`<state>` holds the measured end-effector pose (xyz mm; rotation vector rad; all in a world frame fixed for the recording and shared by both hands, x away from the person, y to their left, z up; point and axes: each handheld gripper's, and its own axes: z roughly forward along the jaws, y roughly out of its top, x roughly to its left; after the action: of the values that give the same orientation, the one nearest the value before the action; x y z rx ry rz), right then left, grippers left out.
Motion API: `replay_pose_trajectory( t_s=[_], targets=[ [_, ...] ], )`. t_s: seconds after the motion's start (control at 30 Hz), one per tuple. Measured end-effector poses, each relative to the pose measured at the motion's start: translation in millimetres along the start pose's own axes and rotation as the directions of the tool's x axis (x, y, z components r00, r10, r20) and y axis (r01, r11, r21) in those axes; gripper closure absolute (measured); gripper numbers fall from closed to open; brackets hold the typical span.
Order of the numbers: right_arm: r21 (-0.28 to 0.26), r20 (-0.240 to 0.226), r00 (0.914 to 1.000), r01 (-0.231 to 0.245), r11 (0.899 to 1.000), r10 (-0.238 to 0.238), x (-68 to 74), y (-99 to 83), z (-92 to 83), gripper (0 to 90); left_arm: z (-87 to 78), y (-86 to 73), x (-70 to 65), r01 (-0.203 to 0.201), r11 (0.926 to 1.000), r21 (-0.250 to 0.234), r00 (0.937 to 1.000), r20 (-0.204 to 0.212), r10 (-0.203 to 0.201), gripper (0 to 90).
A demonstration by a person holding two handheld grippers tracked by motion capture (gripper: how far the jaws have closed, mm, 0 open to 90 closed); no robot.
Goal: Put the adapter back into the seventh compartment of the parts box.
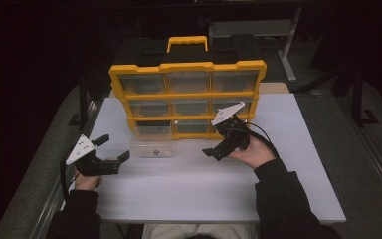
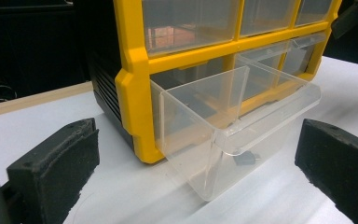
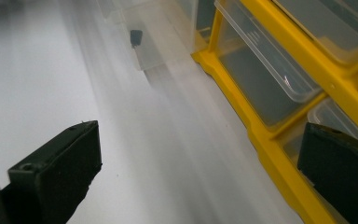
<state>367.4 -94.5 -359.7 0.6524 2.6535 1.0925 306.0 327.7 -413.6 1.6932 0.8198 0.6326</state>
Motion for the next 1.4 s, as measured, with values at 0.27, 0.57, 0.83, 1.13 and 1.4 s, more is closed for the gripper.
replay_pose_trajectory(
  t_s=[0.27,0.57,0.83,1.13,1.4],
  targets=[
    [-0.025,0.001,0.9995,-0.032,0.999,0.032,-5.0,-15.3,-9.6,0.0,-0.3,0.0,0.2,0.000,1.0000,0.001,1.0000,-0.002,0.000,0.0],
    [-0.051,0.001,0.9972,-0.074,0.996,0.074,-9.4,-33.2,-18.9,0.0,0.3,-0.4,-1.0,-0.004,1.0000,0.009,1.0000,0.002,0.004,0.0],
    [-0.096,0.013,0.9925,-0.120,0.988,0.121,-11.5,-53.1,-28.6,0.0,-0.1,-0.5,-1.3,-0.005,0.9999,0.012,1.0000,0.005,0.005,0.0],
    [-0.122,0.034,0.9852,-0.163,0.979,0.168,-14.8,-80.1,-42.7,0.0,-0.3,-0.7,-2.1,-0.007,0.9998,0.019,1.0000,0.007,0.007,0.0],
    [-0.149,0.050,0.9766,-0.200,0.968,0.209,-15.7,-103.8,-52.1,0.0,0.4,-1.5,-3.5,-0.011,0.9994,0.032,0.9998,0.015,0.010,0.0]
  ],
)
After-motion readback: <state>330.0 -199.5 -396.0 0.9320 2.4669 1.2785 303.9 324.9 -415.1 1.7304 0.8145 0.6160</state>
